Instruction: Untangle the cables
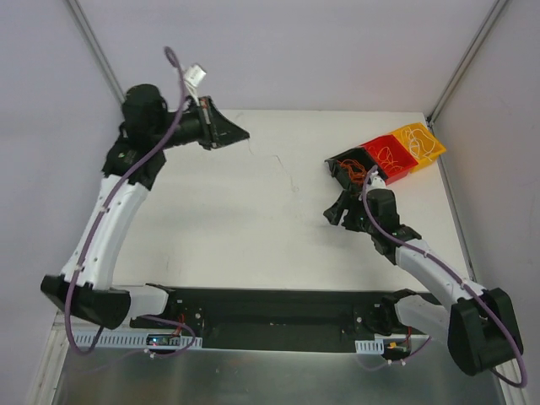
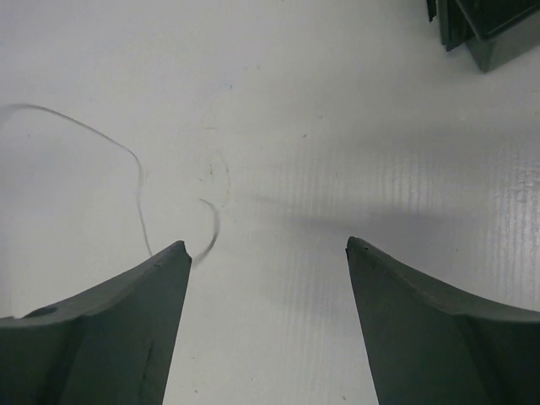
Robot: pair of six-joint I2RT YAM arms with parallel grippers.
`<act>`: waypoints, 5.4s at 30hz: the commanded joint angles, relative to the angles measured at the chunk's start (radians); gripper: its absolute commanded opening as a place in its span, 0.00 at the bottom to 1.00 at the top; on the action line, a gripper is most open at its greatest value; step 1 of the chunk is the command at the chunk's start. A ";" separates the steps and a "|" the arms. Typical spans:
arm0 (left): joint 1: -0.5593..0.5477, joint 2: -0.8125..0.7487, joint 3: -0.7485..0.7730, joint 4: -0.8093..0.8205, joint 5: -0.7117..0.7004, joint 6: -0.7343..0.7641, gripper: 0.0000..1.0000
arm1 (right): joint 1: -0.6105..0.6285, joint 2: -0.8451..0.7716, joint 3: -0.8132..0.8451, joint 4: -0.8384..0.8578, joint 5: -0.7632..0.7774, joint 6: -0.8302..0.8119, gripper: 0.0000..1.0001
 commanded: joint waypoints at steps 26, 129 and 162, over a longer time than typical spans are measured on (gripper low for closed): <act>-0.368 0.339 -0.445 0.060 -0.271 0.138 0.46 | 0.050 -0.100 0.043 -0.168 -0.213 -0.099 0.81; -0.118 0.066 -0.304 -0.241 -0.325 0.437 0.82 | 0.497 0.375 0.754 -0.573 0.498 -0.168 0.00; -0.118 0.057 -0.310 -0.225 -0.261 0.420 0.82 | -0.158 0.444 1.855 -0.587 0.497 -0.607 0.00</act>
